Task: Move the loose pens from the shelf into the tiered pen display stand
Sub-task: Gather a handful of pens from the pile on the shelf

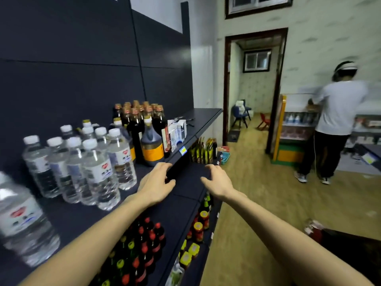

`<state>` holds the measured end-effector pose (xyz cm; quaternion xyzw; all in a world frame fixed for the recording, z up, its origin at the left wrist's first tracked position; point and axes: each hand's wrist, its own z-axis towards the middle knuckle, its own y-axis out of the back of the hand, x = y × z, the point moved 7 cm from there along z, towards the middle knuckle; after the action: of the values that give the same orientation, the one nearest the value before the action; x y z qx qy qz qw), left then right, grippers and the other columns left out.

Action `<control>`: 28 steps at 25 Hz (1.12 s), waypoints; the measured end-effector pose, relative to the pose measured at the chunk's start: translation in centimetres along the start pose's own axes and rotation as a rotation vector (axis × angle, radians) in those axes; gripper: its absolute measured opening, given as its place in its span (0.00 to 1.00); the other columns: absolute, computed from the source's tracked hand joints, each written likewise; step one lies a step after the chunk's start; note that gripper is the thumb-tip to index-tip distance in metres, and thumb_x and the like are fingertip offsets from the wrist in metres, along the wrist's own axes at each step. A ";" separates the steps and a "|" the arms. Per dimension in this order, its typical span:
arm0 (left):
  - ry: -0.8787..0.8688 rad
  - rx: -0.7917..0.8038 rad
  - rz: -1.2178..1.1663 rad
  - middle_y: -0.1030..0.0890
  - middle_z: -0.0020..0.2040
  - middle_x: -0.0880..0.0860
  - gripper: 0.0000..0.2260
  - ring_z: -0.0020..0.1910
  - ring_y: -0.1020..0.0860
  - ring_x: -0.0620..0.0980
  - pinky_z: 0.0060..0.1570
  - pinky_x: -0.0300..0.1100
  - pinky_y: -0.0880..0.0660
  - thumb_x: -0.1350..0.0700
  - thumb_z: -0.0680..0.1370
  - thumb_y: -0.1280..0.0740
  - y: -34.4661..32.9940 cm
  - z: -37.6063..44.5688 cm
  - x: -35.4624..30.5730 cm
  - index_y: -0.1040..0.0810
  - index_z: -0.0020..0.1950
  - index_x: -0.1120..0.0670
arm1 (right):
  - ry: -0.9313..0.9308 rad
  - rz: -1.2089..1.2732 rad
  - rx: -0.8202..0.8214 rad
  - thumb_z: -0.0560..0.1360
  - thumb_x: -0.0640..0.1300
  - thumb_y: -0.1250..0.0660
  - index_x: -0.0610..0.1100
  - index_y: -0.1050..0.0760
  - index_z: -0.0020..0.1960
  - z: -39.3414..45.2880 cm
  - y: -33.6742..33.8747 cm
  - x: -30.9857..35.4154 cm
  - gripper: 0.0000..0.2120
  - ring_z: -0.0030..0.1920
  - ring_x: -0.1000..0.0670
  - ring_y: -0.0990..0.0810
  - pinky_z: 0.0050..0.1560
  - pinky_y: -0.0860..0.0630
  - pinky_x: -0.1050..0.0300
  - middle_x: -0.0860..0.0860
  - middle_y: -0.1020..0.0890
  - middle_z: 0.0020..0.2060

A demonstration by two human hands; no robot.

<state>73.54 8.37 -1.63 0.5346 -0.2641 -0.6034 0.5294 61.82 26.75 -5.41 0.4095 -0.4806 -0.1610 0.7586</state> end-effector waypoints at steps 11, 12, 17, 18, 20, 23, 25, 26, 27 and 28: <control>0.050 0.030 -0.084 0.21 0.66 0.53 0.24 0.62 0.21 0.55 0.63 0.49 0.26 0.50 0.78 0.31 -5.5 22.4 0.9 0.28 0.73 0.53 | 0.018 -0.093 0.087 0.80 0.52 0.35 0.39 0.37 0.78 20.3 -0.8 -4.1 0.31 0.73 0.39 0.31 0.71 0.33 0.49 0.39 0.30 0.72; 0.047 0.036 -0.082 0.23 0.69 0.52 0.25 0.61 0.20 0.53 0.64 0.49 0.26 0.50 0.78 0.31 -6.7 24.3 0.8 0.29 0.74 0.52 | 0.026 -0.100 0.093 0.80 0.52 0.34 0.39 0.36 0.77 22.3 -1.2 -5.1 0.30 0.73 0.39 0.31 0.71 0.33 0.50 0.39 0.29 0.72; 0.073 0.060 -0.032 0.25 0.69 0.54 0.27 0.62 0.22 0.53 0.64 0.48 0.27 0.49 0.79 0.32 -12.2 35.2 -0.1 0.33 0.77 0.55 | 0.087 -0.083 0.128 0.80 0.51 0.34 0.40 0.34 0.77 34.2 -1.9 -10.6 0.29 0.72 0.40 0.30 0.72 0.33 0.50 0.39 0.28 0.71; 0.097 0.057 -0.036 0.25 0.70 0.55 0.28 0.63 0.22 0.54 0.64 0.49 0.27 0.49 0.79 0.32 -13.0 37.3 -0.1 0.33 0.77 0.56 | 0.089 -0.066 0.137 0.80 0.51 0.34 0.39 0.34 0.77 36.4 -1.8 -11.7 0.29 0.72 0.39 0.30 0.71 0.32 0.50 0.39 0.28 0.71; 0.179 0.085 -0.035 0.26 0.69 0.57 0.27 0.65 0.23 0.57 0.64 0.50 0.27 0.48 0.78 0.32 -14.7 42.1 0.0 0.31 0.73 0.57 | 0.115 -0.076 0.180 0.80 0.51 0.33 0.39 0.34 0.76 41.3 -1.4 -13.7 0.29 0.71 0.39 0.29 0.70 0.32 0.50 0.39 0.28 0.70; 0.305 0.093 -0.050 0.24 0.65 0.57 0.26 0.63 0.23 0.60 0.61 0.52 0.25 0.44 0.70 0.36 -16.8 48.8 0.7 0.27 0.63 0.57 | 0.150 -0.096 0.251 0.79 0.50 0.33 0.41 0.32 0.75 48.7 -1.1 -16.3 0.27 0.70 0.38 0.28 0.68 0.30 0.49 0.40 0.27 0.69; 0.354 0.068 -0.050 0.25 0.66 0.58 0.23 0.64 0.24 0.61 0.62 0.53 0.26 0.46 0.73 0.35 -17.8 52.4 1.3 0.28 0.63 0.58 | 0.166 -0.066 0.272 0.78 0.50 0.33 0.42 0.28 0.71 52.6 -1.4 -17.0 0.25 0.65 0.38 0.24 0.64 0.27 0.50 0.40 0.24 0.65; 0.381 0.073 -0.037 0.27 0.67 0.59 0.21 0.65 0.25 0.62 0.63 0.53 0.27 0.49 0.76 0.34 -18.3 53.8 1.7 0.29 0.64 0.59 | 0.178 -0.061 0.283 0.76 0.51 0.34 0.43 0.26 0.69 54.2 -1.6 -17.2 0.24 0.63 0.39 0.22 0.62 0.25 0.50 0.40 0.22 0.63; 0.413 0.066 -0.021 0.28 0.69 0.59 0.20 0.66 0.26 0.62 0.64 0.54 0.27 0.51 0.78 0.34 -18.9 55.5 2.3 0.29 0.65 0.60 | 0.194 -0.066 0.294 0.74 0.53 0.36 0.45 0.25 0.68 56.2 -2.2 -17.4 0.24 0.61 0.39 0.21 0.62 0.24 0.50 0.41 0.21 0.62; 0.455 0.049 -0.014 0.29 0.70 0.59 0.19 0.67 0.26 0.62 0.65 0.53 0.28 0.52 0.79 0.34 -19.4 57.3 3.2 0.30 0.67 0.60 | 0.217 -0.070 0.298 0.73 0.55 0.37 0.46 0.25 0.67 58.2 -2.8 -17.6 0.25 0.63 0.40 0.22 0.64 0.25 0.49 0.43 0.21 0.62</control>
<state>14.07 -2.95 -3.42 0.6716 -0.1487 -0.4643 0.5578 3.52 9.14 -6.30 0.5487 -0.4000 -0.0693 0.7308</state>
